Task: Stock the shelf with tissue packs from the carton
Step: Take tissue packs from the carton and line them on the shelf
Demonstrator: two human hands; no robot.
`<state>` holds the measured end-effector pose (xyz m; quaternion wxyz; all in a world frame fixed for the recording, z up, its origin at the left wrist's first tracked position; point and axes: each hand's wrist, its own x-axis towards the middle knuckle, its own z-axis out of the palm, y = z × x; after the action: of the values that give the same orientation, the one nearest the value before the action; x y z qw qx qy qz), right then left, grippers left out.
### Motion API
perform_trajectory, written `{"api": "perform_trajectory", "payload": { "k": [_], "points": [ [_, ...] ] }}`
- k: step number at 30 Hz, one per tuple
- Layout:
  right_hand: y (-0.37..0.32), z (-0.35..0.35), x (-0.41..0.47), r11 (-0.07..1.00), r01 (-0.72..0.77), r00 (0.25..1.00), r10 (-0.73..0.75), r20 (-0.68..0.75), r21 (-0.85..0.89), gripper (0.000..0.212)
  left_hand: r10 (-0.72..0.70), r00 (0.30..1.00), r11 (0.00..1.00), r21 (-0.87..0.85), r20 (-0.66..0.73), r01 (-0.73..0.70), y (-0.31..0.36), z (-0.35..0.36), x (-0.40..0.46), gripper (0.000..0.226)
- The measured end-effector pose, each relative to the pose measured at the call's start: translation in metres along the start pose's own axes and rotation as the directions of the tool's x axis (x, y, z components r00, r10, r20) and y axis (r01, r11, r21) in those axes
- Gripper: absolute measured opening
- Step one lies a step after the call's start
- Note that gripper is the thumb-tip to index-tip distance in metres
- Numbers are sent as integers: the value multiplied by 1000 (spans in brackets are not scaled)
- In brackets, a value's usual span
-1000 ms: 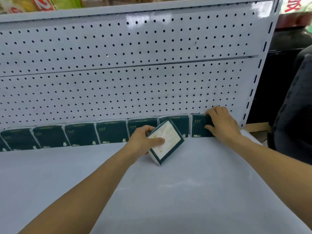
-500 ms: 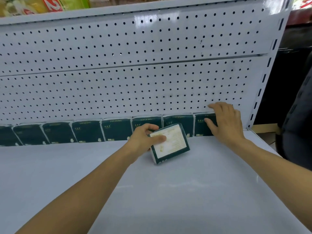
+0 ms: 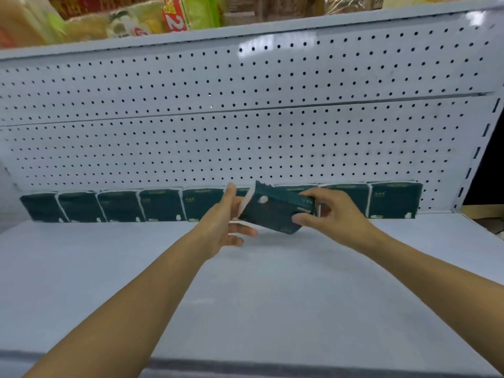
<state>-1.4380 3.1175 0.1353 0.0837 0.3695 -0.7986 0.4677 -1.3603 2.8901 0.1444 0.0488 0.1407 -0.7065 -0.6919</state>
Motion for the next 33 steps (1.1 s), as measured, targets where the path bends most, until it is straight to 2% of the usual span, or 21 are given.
{"api": "perform_trajectory", "payload": {
  "k": [2,7,10,13,17,18,20,22,23,25,27,28,30,33],
  "points": [
    [-25,25,7,974,-134,991,127,48,184,17,8,1000,1000,-1,5,-8,-4,-36,-7,74],
    [-79,102,19,926,-250,968,244,56,282,21,11,999,1000,23,39,-12,-12,-129,-30,81],
    [-112,151,24,901,-291,956,289,55,321,23,2,999,997,81,46,-5,-15,-183,-44,67],
    [-144,198,27,849,-305,947,317,46,432,19,58,995,983,170,76,-71,-20,-234,-54,42],
    [-172,253,32,738,-404,914,344,214,541,24,109,987,986,113,118,-122,-25,-286,-62,30],
    [-176,265,35,746,-420,907,343,243,517,28,121,987,985,111,109,-133,-25,-296,-63,28],
    [-181,284,41,862,-374,926,328,187,342,49,171,984,971,159,49,-177,-23,-315,-63,25],
    [-188,295,49,967,-217,976,209,68,134,74,243,970,929,288,1,-232,-20,-332,-63,19],
    [-191,300,54,991,-122,991,120,53,47,80,273,962,897,363,-6,-253,-20,-339,-65,19],
    [-195,315,64,992,17,996,-5,94,-125,70,297,955,843,469,3,-264,-23,-352,-67,22],
    [-197,334,75,975,45,992,-18,122,-220,42,298,954,816,515,16,-264,-28,-365,-69,21],
    [-198,344,79,978,44,990,-15,139,-205,31,304,953,809,524,15,-266,-31,-372,-69,21],
    [-199,365,89,989,55,984,-31,175,-136,25,317,948,817,512,-15,-265,-39,-392,-66,23],
    [-205,398,109,997,50,984,-39,176,-60,27,371,920,815,520,-126,-257,-47,-434,-58,53]
  ]
}}
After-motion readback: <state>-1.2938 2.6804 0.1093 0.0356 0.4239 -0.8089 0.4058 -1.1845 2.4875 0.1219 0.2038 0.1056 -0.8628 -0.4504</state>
